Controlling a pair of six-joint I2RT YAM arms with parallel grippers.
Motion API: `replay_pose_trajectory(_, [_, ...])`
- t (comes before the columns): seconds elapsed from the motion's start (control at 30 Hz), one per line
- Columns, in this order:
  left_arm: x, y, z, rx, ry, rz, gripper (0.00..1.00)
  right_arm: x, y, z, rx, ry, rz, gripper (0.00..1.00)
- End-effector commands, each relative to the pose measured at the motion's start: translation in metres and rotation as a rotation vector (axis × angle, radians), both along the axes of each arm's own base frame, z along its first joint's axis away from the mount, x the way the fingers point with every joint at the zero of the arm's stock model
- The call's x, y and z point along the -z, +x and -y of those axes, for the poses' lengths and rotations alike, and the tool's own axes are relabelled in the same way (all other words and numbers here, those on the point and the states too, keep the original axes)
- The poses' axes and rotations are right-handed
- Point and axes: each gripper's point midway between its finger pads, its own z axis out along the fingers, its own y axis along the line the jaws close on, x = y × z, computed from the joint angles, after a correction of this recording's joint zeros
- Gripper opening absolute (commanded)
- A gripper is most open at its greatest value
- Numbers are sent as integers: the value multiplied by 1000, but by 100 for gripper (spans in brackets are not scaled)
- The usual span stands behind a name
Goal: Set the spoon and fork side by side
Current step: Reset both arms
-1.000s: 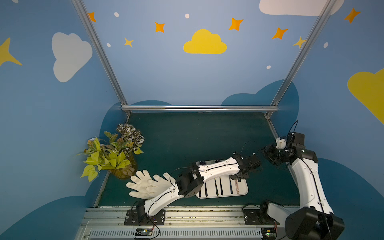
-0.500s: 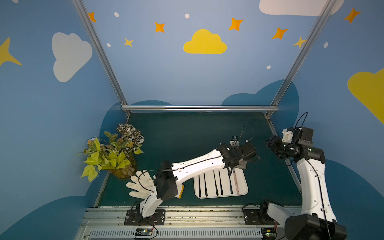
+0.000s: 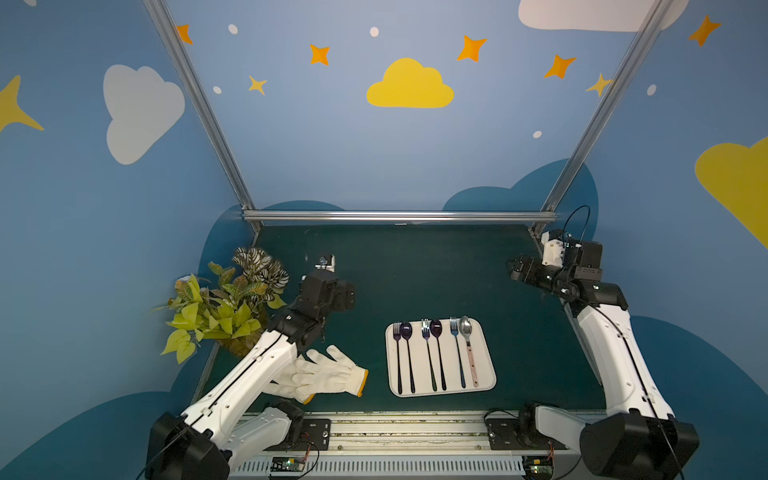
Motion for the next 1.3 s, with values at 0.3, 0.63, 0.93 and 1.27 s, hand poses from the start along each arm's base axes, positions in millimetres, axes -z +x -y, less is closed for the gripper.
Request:
replay_pose_trajectory(0.3, [74,26,-22,149,63,108,100,64,48,5,-43,-168,261,98])
replay_pose_trajectory(0.63, [92,59,-9,231,84,131,100,106,49,9,4,-246,311,98])
replay_pose_trajectory(0.93, [107,63,-25,174,64,212,100,100,62,15,46,-279,334,98])
replay_pose_trajectory(1.27, [111,65,-38,112,48,185,100,108,42,10,26,-266,304,98])
